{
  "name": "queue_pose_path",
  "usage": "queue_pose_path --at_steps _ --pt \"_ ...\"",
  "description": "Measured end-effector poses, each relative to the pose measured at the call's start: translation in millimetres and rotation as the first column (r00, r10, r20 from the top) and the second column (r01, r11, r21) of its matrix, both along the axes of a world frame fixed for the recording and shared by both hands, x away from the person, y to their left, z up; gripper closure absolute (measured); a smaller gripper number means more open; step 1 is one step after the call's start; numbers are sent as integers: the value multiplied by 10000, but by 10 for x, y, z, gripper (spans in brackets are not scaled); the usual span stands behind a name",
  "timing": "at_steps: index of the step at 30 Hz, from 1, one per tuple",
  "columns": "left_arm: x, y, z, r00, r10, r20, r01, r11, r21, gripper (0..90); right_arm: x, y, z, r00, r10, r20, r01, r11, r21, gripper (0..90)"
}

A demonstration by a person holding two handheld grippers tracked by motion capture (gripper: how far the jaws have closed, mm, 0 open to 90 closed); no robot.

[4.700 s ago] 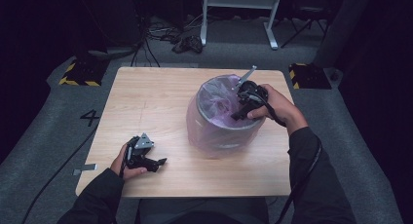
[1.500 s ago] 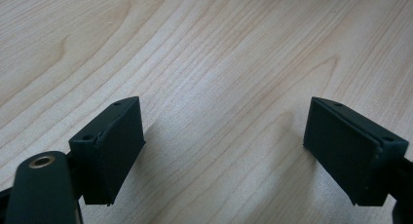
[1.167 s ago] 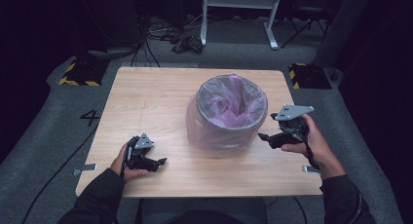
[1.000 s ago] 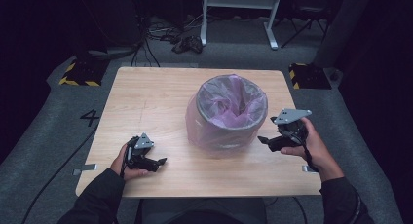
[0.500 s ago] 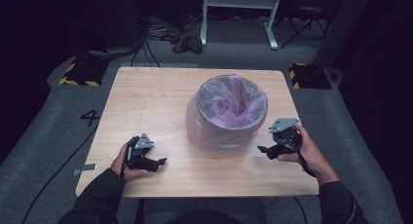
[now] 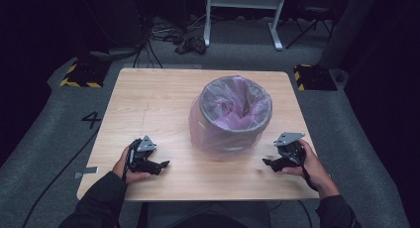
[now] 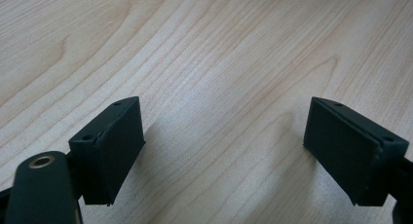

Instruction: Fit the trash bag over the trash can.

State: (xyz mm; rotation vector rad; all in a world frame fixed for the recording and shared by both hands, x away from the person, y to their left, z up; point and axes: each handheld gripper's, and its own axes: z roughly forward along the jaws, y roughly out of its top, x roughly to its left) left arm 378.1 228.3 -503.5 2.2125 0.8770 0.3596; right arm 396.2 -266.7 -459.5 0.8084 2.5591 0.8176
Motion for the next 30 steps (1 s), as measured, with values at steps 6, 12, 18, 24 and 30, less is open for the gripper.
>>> queue_pose_path --at_steps 6,12,18,24,30 --pt "3 2 1 10000 -19 5 19 10000 17 144 -45 -136 -214 9986 -346 -411 372 9972 652 181" --pt "3 2 1 10000 -19 1 19 10000 14 144 -57 -361 -368 9948 -844 -568 926 9823 1626 174" --pt "3 2 1 10000 -20 6 20 10000 22 144 -124 -529 -432 9902 -1396 -61 1378 9684 2081 160" --pt "2 1 0 10000 -8 -5 8 10000 3 144 -171 -643 -432 9831 -1832 -42 1800 9615 2074 160" --pt "1 1 0 10000 -3 -4 3 10000 9 144 -172 -642 -433 9830 -1836 -29 1802 9614 2082 160"
